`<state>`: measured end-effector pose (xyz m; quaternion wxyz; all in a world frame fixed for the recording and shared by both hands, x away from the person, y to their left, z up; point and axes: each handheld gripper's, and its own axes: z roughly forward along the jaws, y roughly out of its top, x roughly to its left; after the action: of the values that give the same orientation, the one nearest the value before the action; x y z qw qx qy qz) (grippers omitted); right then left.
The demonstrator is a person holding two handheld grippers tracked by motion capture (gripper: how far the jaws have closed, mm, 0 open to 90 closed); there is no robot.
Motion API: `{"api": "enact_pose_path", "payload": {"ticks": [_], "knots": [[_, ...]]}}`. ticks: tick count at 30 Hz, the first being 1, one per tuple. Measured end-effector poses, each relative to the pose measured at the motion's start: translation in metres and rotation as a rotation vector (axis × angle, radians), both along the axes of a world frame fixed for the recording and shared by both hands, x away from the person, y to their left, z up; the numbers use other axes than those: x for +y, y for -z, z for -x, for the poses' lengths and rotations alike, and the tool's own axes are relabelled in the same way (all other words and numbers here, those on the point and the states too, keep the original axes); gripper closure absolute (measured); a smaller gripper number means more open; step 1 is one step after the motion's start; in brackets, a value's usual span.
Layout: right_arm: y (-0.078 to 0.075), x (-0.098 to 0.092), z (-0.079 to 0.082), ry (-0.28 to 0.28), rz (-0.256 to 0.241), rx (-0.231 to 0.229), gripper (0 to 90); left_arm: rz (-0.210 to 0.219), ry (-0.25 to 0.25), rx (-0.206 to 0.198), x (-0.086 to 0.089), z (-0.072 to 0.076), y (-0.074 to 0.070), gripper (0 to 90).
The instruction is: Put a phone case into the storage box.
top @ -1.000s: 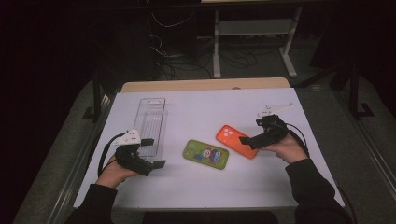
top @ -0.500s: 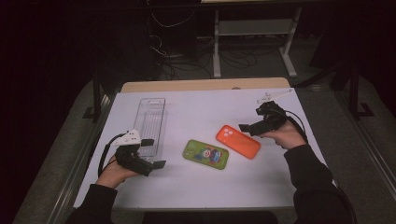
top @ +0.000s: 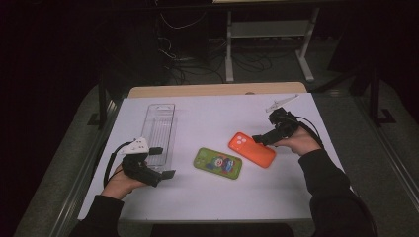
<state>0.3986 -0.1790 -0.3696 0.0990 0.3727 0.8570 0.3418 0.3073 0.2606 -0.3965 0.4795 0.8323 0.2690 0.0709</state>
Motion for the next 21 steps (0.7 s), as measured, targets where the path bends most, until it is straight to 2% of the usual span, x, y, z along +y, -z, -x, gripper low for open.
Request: {"api": "enact_pose_path", "payload": {"ticks": [3, 7, 10, 16, 21], "knots": [[0.004, 0.002, -0.001, -0.012, 0.022, 0.014, 0.0, -0.001, 0.0, -0.001, 0.0, 0.0, 0.0, 0.0], [0.011, 0.004, 0.0, -0.03, 0.08, 0.032, 0.0, -0.005, 0.0, 0.001, 0.0, 0.001, 0.0, 0.0], [0.013, 0.004, 0.0, -0.031, 0.089, 0.027, 0.0, 0.0, -0.002, 0.002, 0.0, 0.001, 0.0, 0.0], [0.024, 0.004, 0.003, -0.042, 0.104, 0.068, 0.0, -0.004, 0.001, 0.004, 0.0, 0.001, 0.0, 0.0], [0.033, 0.006, 0.005, -0.06, 0.137, 0.088, 0.0, -0.008, 0.005, 0.005, 0.0, 0.001, 0.001, 0.0]]}}
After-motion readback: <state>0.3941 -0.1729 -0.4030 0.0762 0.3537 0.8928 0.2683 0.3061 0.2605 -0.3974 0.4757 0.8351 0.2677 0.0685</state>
